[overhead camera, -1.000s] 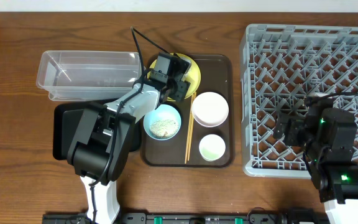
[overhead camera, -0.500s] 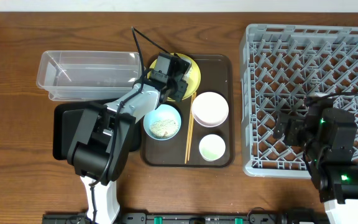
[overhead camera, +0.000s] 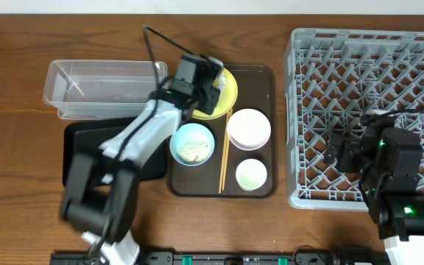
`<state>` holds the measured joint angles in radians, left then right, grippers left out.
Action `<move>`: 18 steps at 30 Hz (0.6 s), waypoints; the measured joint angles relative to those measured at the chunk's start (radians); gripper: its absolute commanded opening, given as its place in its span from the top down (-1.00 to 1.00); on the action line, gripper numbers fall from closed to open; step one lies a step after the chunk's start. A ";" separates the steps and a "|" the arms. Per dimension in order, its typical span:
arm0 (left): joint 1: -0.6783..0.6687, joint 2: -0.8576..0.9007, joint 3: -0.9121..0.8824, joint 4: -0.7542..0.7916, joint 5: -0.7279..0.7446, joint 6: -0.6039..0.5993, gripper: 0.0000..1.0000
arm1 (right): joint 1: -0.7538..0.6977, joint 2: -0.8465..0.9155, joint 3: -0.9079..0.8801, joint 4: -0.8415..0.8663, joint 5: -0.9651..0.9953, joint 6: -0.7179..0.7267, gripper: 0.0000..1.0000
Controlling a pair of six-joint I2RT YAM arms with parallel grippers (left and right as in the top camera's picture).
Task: Sort waste into correct bins and load items into the dishwasher rack
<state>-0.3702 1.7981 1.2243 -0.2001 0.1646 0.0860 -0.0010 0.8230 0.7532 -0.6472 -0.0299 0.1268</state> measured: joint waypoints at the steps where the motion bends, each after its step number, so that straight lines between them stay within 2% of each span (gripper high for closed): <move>1: 0.007 -0.037 0.001 -0.017 -0.013 -0.021 0.88 | 0.000 0.000 0.000 0.000 0.000 0.000 -0.98; 5: 0.076 -0.151 0.002 -0.090 -0.074 -0.150 0.88 | 0.000 0.000 0.000 0.000 0.000 0.000 -0.98; 9: 0.160 -0.175 0.002 -0.103 -0.104 -0.246 0.88 | 0.000 0.000 0.000 0.000 0.000 0.000 -0.98; 10: 0.172 -0.175 0.002 -0.103 -0.104 -0.260 0.78 | 0.000 0.000 0.000 0.000 0.000 0.000 -0.99; 11: 0.179 -0.175 0.002 -0.103 -0.099 -0.265 0.50 | 0.000 0.000 0.000 0.000 0.000 0.000 -0.98; 12: 0.182 -0.175 0.002 -0.103 -0.092 -0.268 0.32 | 0.000 0.000 0.000 0.000 0.000 0.000 -0.99; 14: 0.172 -0.173 0.002 -0.103 -0.070 -0.270 0.31 | 0.000 0.000 0.000 0.000 0.000 0.000 -0.98; 18: 0.140 -0.144 0.002 -0.087 -0.046 -0.235 0.04 | 0.000 0.000 0.000 0.000 0.000 0.000 -0.99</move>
<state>-0.2298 1.6543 1.2259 -0.2867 0.1188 -0.1486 -0.0006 0.8227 0.7532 -0.6468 -0.0299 0.1268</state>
